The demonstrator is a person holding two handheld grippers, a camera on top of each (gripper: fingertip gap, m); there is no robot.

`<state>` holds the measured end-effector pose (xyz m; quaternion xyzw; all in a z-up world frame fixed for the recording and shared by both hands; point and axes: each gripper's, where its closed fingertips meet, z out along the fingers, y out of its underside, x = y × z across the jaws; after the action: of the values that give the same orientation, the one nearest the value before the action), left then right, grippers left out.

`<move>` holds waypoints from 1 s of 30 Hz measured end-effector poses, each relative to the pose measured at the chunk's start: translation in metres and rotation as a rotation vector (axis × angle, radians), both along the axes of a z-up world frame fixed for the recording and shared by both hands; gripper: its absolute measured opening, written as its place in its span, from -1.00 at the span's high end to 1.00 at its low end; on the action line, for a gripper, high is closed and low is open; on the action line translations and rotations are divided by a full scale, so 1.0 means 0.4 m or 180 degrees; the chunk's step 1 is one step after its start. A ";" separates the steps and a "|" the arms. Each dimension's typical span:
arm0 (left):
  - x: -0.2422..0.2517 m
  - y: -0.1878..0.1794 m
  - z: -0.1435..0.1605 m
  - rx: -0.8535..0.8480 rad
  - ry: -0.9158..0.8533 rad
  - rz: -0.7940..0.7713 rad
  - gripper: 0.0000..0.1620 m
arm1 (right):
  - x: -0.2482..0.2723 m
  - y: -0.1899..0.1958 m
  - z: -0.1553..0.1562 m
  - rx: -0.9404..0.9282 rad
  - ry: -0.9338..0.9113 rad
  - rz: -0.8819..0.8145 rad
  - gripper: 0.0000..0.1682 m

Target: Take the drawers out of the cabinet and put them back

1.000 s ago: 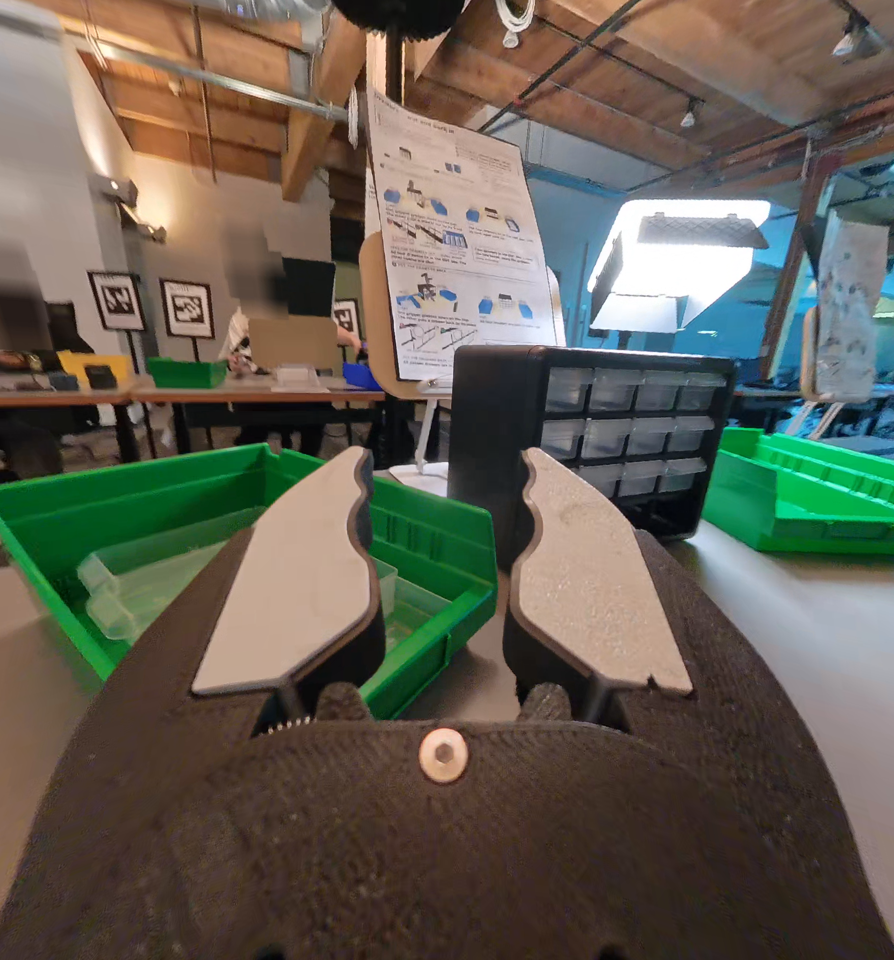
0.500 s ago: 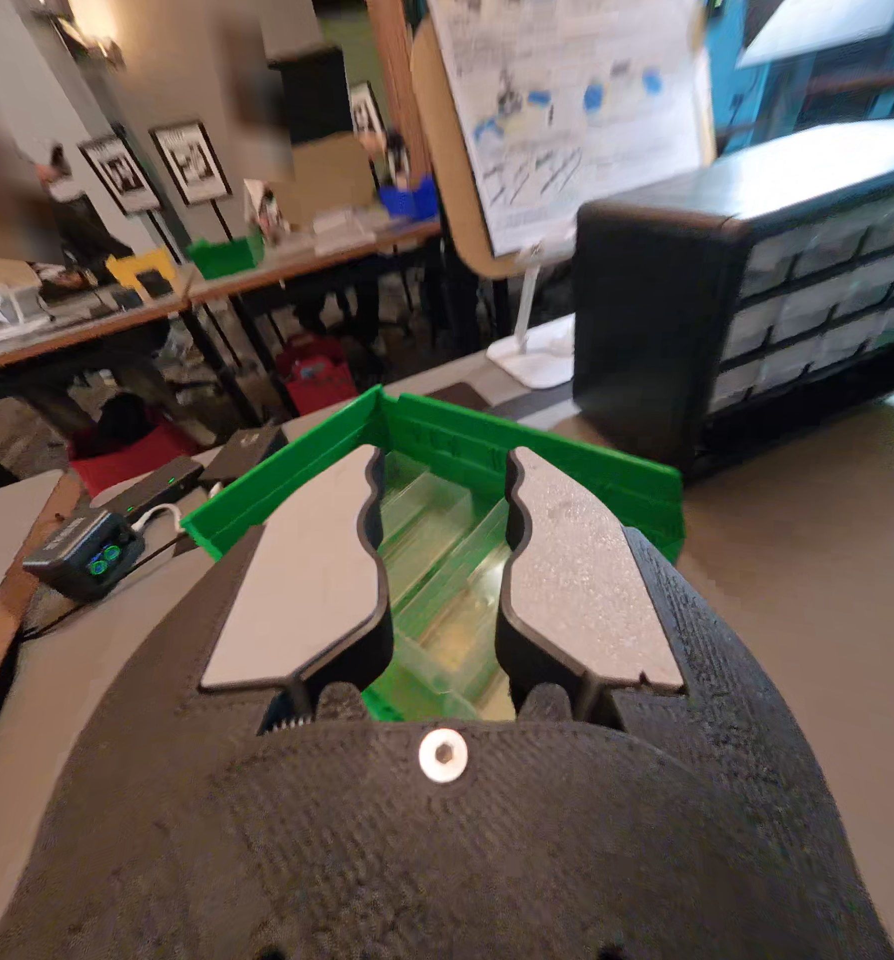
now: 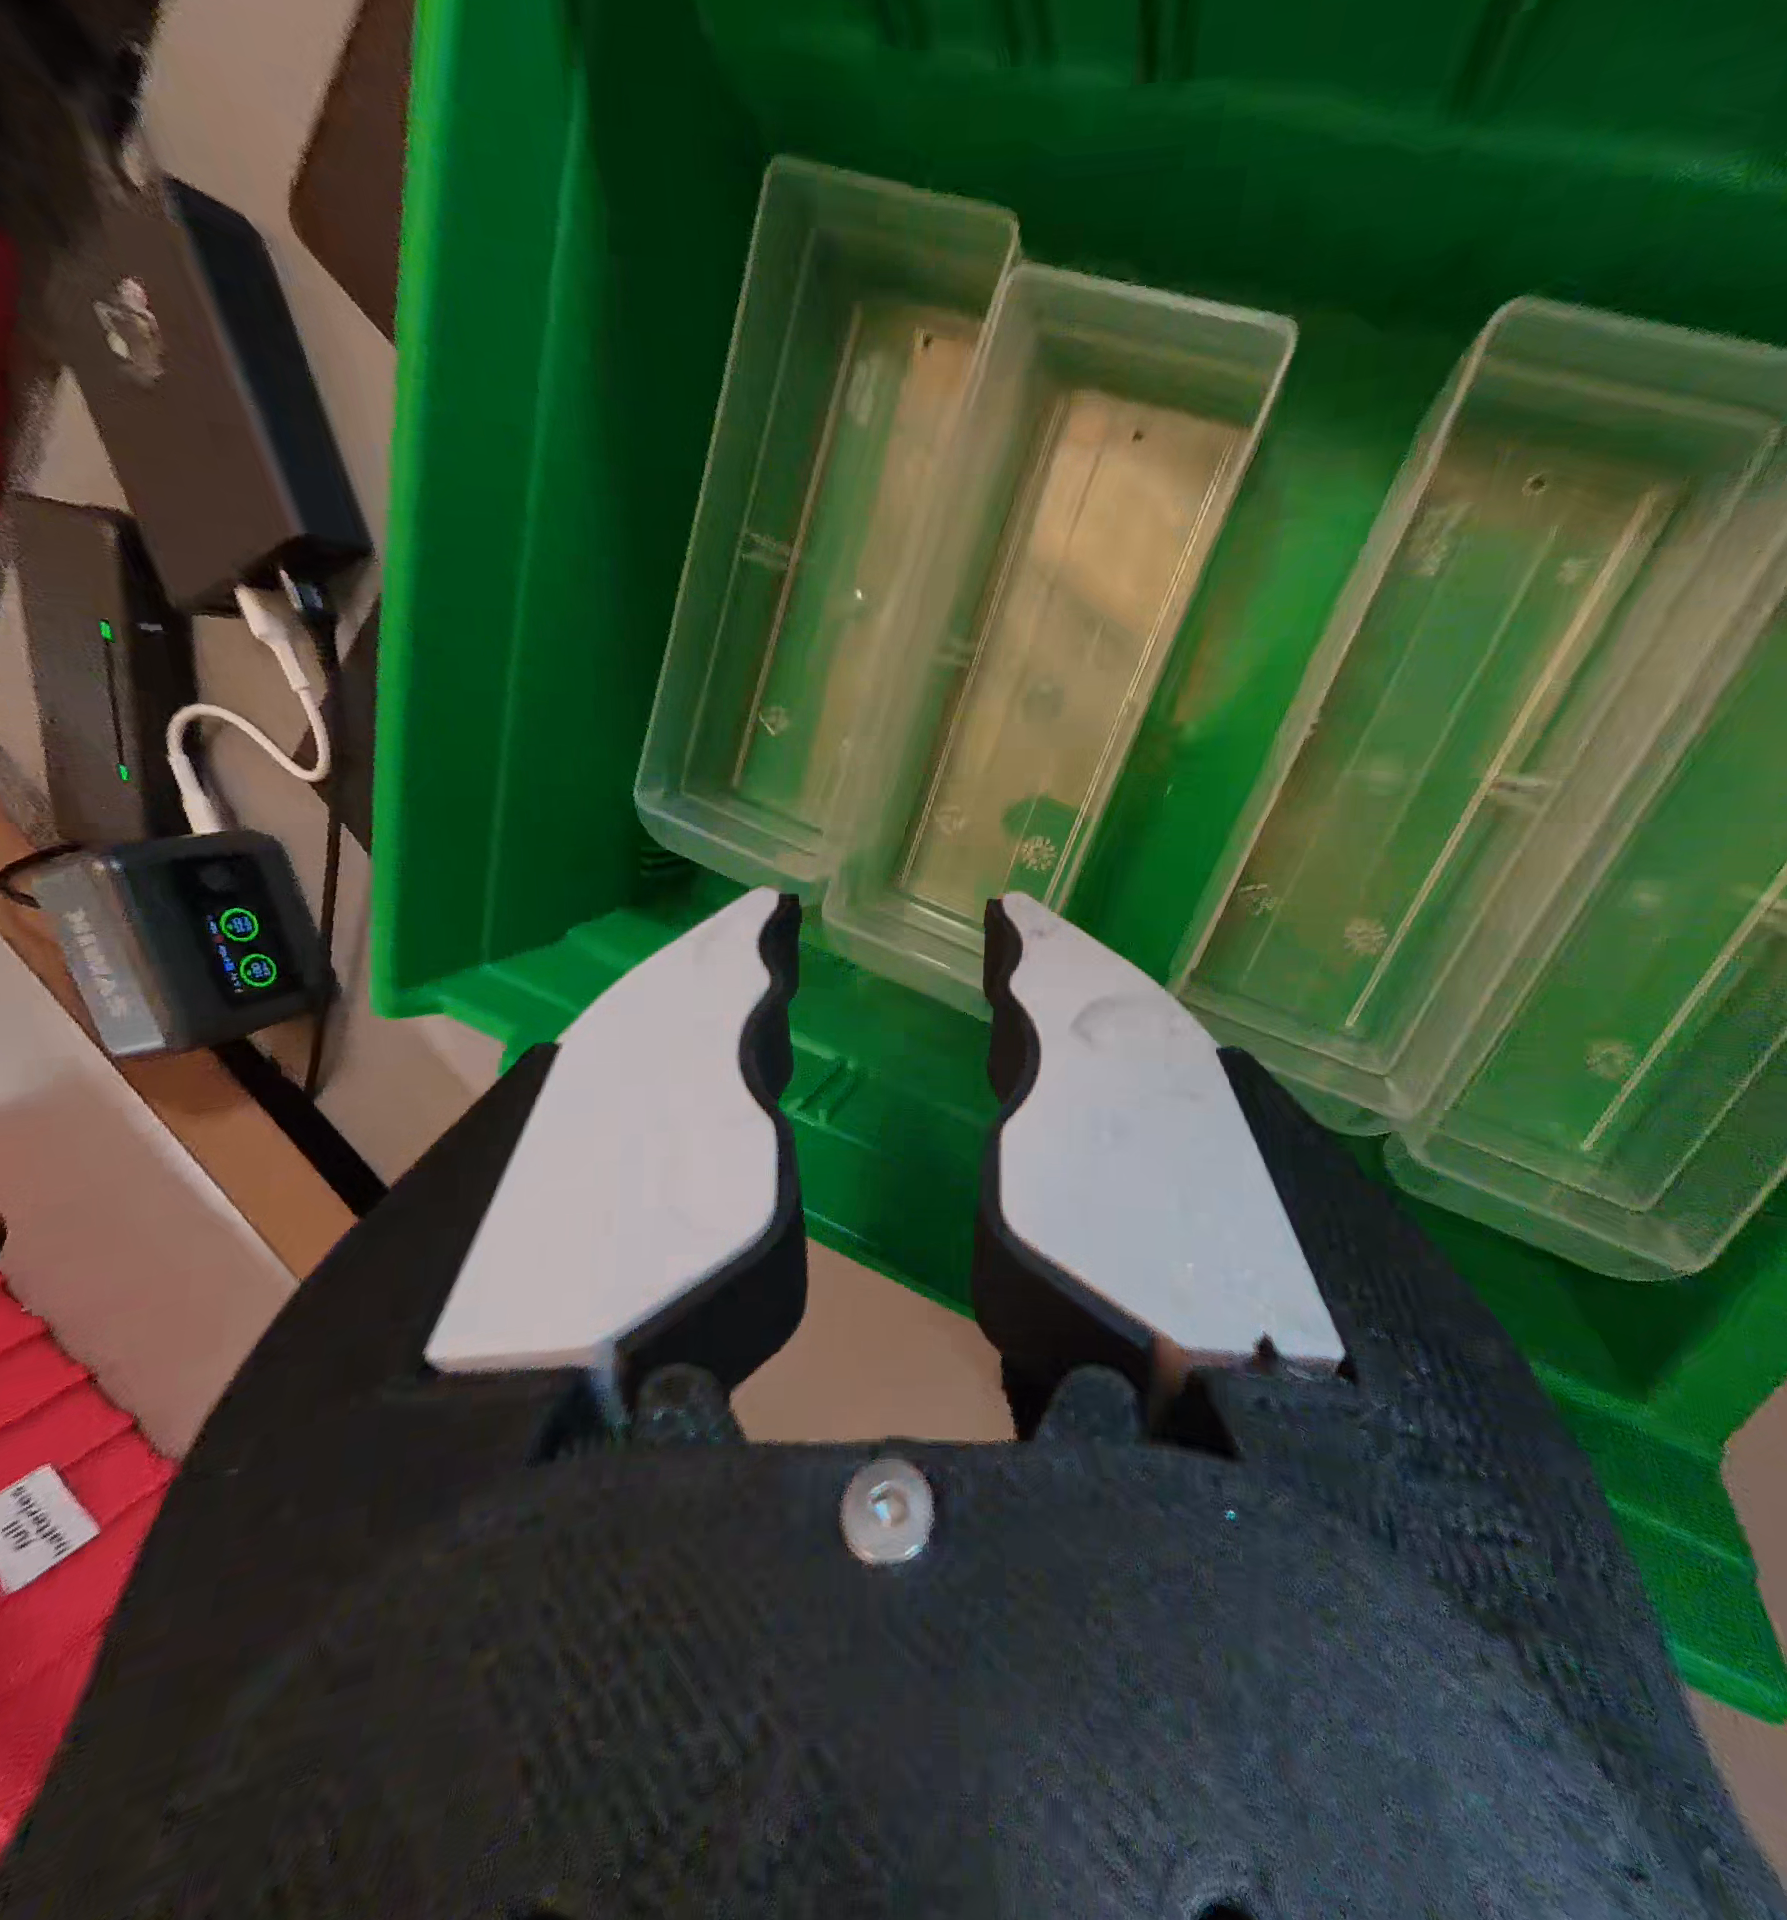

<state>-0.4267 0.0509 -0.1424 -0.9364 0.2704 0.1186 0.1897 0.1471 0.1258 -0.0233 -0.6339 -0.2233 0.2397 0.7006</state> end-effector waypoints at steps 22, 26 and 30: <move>0.009 -0.057 -0.068 -0.0962 0.0313 -0.0463 0.65 | -0.182 0.187 0.028 -0.0381 -0.1028 0.1329 1.00; 0.055 -0.117 -0.059 -0.1220 0.0394 -0.0823 0.69 | -0.182 0.187 0.028 -0.0405 -0.0951 0.1359 1.00; 0.112 -0.177 -0.052 -0.1427 0.0330 -0.1251 0.75 | -0.181 0.187 0.029 -0.0464 -0.0801 0.1427 1.00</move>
<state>-0.3820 -0.0198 -0.1632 -0.8774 0.4752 0.0646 -0.0164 0.0746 0.2004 -0.0118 -0.6421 -0.4256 0.3237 0.5493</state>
